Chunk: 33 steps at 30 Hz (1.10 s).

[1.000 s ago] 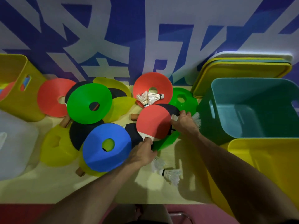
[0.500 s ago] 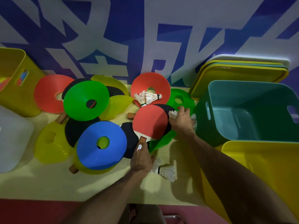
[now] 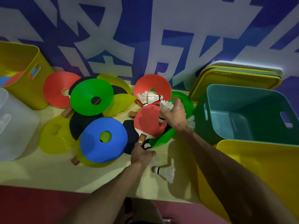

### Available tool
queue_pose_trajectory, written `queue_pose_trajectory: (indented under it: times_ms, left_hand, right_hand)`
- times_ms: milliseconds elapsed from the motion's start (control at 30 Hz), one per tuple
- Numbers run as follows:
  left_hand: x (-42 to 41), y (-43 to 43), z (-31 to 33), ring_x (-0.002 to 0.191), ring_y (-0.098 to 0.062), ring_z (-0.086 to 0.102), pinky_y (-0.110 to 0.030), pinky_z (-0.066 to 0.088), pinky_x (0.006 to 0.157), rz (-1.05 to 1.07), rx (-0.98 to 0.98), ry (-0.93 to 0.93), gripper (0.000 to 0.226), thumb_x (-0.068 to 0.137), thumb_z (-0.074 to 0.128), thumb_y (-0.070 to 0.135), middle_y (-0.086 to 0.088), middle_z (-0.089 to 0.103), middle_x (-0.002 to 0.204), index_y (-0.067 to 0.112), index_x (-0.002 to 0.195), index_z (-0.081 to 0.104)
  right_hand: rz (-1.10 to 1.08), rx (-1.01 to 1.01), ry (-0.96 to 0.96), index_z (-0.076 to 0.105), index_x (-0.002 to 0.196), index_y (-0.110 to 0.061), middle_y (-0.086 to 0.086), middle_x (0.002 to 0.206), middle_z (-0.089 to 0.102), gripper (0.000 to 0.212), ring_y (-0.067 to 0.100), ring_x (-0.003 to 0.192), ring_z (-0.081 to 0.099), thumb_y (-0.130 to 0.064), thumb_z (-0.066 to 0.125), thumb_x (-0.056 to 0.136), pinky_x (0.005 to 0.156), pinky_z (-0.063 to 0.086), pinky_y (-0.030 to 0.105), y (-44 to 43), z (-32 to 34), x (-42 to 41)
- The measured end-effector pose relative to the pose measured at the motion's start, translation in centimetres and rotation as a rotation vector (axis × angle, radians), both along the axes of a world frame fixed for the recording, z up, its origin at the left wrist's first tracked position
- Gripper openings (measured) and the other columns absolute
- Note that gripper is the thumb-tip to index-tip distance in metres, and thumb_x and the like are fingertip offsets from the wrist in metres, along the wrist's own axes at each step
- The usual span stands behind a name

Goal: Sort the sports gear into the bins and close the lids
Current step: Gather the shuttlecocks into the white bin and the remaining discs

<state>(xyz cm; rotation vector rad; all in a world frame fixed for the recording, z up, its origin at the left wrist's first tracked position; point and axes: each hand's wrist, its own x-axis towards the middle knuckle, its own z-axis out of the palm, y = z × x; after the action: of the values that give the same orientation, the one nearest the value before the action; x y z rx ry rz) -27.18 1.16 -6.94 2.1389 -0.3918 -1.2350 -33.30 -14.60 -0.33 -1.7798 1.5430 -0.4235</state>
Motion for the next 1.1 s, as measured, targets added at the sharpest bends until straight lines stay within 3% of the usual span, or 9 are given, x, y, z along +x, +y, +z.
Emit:
queue_pose_trajectory:
  times_ms: [133,300,433,567,667,700,833,967,1100]
  left_hand:
    - [2.4,-0.6,2.3,0.084,-0.024,0.064,-0.031,0.047,0.070,-0.023,-0.067,0.074,0.009,0.077,0.068,0.016,-0.007,0.066,0.087,0.018,0.081,0.061]
    - [7.1,-1.2,6.1,0.082,-0.020,0.065,-0.037,0.055,0.079,0.206,-0.264,0.161,0.027,0.075,0.074,0.012,-0.002,0.067,0.087,0.016,0.096,0.058]
    - [13.2,-0.8,10.5,0.073,-0.014,0.060,-0.027,0.046,0.060,0.291,-0.435,0.121,0.029,0.079,0.075,0.019,0.000,0.063,0.085,0.015,0.100,0.055]
    - [20.7,1.8,14.0,0.074,-0.010,0.061,-0.022,0.043,0.059,0.397,-0.568,0.054,0.023,0.082,0.072,0.026,0.000,0.066,0.085,0.016,0.097,0.058]
    - [26.9,5.2,15.9,0.065,-0.009,0.055,-0.018,0.040,0.047,0.512,-0.630,-0.012,0.011,0.086,0.068,0.023,0.000,0.062,0.078,0.017,0.087,0.058]
    - [28.9,6.5,16.4,0.068,-0.011,0.056,-0.018,0.040,0.046,0.555,-0.647,-0.028,0.010,0.086,0.068,0.022,-0.002,0.063,0.081,0.018,0.087,0.059]
    - [35.7,12.7,17.5,0.074,-0.016,0.060,-0.027,0.047,0.062,0.700,-0.687,-0.101,0.017,0.084,0.068,0.016,-0.005,0.064,0.088,0.012,0.099,0.059]
    - [40.3,17.7,17.3,0.080,-0.017,0.061,-0.034,0.052,0.079,0.845,-0.693,-0.133,0.020,0.083,0.069,0.012,-0.005,0.061,0.091,0.011,0.097,0.054]
    - [43.2,21.1,16.3,0.077,-0.019,0.061,-0.031,0.052,0.081,0.933,-0.691,-0.173,0.027,0.081,0.071,0.009,-0.011,0.057,0.099,0.008,0.099,0.051]
  right_hand:
    - [0.025,-0.043,-0.119,0.036,0.138,-0.017,0.009,0.136,0.047,0.071,0.025,0.122,0.048,-0.041,0.069,0.080,0.099,0.046,0.039,0.4,1.3,2.3]
    - [0.067,-0.084,-0.216,0.039,0.137,-0.011,0.010,0.134,0.046,0.068,0.023,0.124,0.045,-0.028,0.071,0.079,0.102,0.040,0.035,0.6,3.6,6.1]
    - [0.117,-0.065,-0.286,0.042,0.135,-0.012,0.009,0.126,0.050,0.068,0.022,0.116,0.050,-0.024,0.072,0.076,0.096,0.042,0.032,1.4,5.9,10.9]
    - [0.183,-0.011,-0.373,0.043,0.132,-0.017,0.002,0.110,0.057,0.071,0.022,0.101,0.060,-0.029,0.077,0.071,0.091,0.050,0.037,3.5,7.6,17.7]
    - [0.285,0.045,-0.402,0.039,0.133,-0.014,0.002,0.105,0.057,0.067,0.016,0.085,0.061,-0.023,0.075,0.078,0.067,0.050,0.012,6.1,8.8,23.3]
    - [0.323,0.065,-0.416,0.038,0.134,-0.014,0.004,0.109,0.057,0.067,0.014,0.084,0.060,-0.023,0.075,0.079,0.064,0.049,0.013,7.2,9.1,25.3]
    - [0.468,0.086,-0.424,0.039,0.134,-0.017,0.005,0.118,0.060,0.071,0.019,0.103,0.061,-0.028,0.078,0.076,0.091,0.051,0.036,12.1,9.6,33.1]
    - [0.593,0.098,-0.441,0.039,0.135,-0.010,-0.006,0.098,0.054,0.067,0.005,0.080,0.054,-0.018,0.076,0.080,0.064,0.041,0.005,16.2,10.1,38.9]
    - [0.685,0.088,-0.433,0.040,0.133,-0.012,-0.013,0.094,0.050,0.064,0.000,0.078,0.054,-0.016,0.075,0.080,0.071,0.043,0.009,19.2,9.3,42.3]
